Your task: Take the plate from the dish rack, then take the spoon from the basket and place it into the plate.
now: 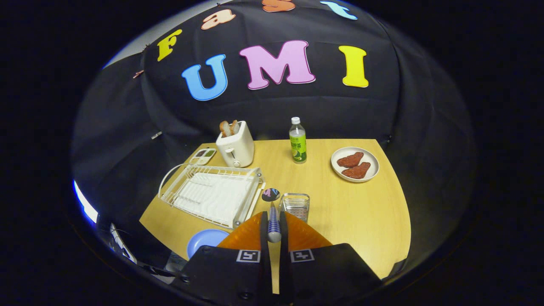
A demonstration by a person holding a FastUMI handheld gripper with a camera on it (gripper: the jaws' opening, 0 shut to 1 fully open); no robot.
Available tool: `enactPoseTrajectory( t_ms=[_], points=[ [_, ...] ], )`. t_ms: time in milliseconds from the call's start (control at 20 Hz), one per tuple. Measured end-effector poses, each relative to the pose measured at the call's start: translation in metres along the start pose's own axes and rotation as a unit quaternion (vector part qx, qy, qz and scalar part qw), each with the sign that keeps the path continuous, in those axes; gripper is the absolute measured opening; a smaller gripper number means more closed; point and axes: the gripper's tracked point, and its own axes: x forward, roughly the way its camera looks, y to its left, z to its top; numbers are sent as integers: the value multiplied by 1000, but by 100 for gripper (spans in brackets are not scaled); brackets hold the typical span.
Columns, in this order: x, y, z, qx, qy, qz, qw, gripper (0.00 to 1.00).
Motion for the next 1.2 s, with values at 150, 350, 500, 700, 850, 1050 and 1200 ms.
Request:
enactPoseTrajectory(
  t_ms=[150, 350, 500, 700, 850, 1050, 1200],
  points=[
    [-11, 46, -9, -6, 0, 52, 999, 11],
    [-15, 97, -48, -32, 34, 101, 994, 11],
    [-9, 122, -83, -60, 67, 123, 988, 11],
    [6, 128, -136, -75, 116, 117, 984, 11],
    [20, 127, -164, -68, 140, 108, 982, 11],
    [37, 131, -185, -67, 155, 102, 980, 11],
    [44, 137, -190, -71, 153, 104, 980, 11]
  ],
)
